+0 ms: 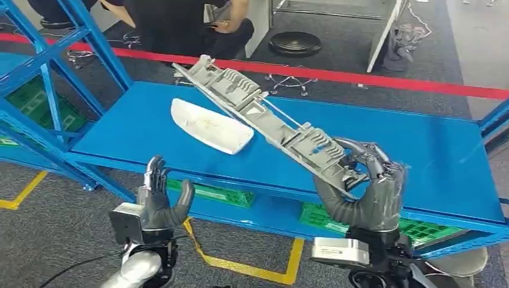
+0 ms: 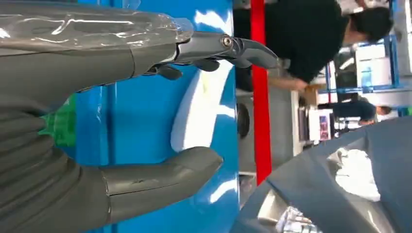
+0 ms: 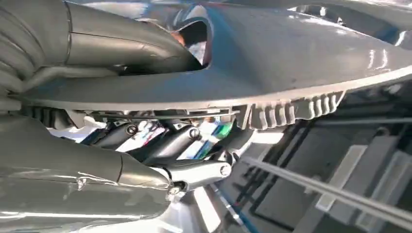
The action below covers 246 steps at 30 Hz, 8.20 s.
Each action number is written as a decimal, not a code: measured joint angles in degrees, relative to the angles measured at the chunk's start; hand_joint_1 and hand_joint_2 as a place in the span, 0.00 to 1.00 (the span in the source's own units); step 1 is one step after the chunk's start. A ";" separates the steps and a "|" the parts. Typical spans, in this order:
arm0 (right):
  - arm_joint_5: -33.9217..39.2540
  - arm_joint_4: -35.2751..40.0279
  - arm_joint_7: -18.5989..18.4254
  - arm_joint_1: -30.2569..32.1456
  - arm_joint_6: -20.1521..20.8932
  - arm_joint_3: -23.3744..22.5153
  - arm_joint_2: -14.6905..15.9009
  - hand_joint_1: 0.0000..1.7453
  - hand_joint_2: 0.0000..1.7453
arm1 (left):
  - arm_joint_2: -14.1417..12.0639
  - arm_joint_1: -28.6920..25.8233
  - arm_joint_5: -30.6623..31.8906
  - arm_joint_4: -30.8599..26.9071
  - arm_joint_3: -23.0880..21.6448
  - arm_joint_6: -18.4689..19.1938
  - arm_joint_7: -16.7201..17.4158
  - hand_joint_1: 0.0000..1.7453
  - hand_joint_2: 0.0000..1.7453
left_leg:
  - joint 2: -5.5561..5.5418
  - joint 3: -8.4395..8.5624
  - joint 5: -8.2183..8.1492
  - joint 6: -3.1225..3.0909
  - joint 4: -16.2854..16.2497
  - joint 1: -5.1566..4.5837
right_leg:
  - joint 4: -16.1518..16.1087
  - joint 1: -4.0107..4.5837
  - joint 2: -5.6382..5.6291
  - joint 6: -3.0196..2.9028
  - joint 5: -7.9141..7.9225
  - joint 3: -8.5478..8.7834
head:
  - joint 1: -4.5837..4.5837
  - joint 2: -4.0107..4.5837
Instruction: Take the parts from the cabinet and place them on the table.
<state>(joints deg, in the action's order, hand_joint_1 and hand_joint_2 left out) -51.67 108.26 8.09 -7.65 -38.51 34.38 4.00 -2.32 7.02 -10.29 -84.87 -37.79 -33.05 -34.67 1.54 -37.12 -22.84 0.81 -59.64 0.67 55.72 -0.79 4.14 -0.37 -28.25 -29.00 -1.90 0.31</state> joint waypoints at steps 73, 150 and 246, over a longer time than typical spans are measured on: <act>0.26 0.15 2.10 1.07 -0.02 4.22 0.90 1.00 1.00 | 0.96 0.23 0.35 -1.27 -0.57 0.22 -0.94 0.00 1.00 | -4.23 2.73 0.73 -1.89 5.65 -0.50 | 18.24 -0.17 -3.98 2.07 -8.32 -8.34 | 2.95 0.02; 2.21 -1.25 3.43 1.14 -0.02 3.63 1.27 1.00 1.00 | 1.25 1.93 -0.33 1.88 -1.57 -0.39 -1.31 0.00 1.00 | -2.02 -6.81 -5.92 1.12 -12.33 0.09 | -1.99 -0.33 -1.22 -0.17 2.17 -0.44 | 1.16 0.00; 6.25 -2.01 2.56 0.54 -0.02 3.21 1.14 1.00 1.00 | 1.20 4.61 -4.59 1.57 -2.95 -3.19 3.69 0.00 1.00 | -3.06 9.79 -0.58 -0.84 11.61 2.30 | 9.43 -2.35 -4.45 5.18 0.50 -8.37 | 3.04 0.02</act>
<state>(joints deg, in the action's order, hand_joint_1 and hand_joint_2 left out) -45.42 106.25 10.64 -7.12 -38.53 37.59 5.14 -1.11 11.62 -14.89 -83.30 -40.74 -36.24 -30.97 -1.52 -27.33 -23.42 -0.03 -48.03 2.96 65.15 -3.15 -0.31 4.82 -27.74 -37.38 1.14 0.33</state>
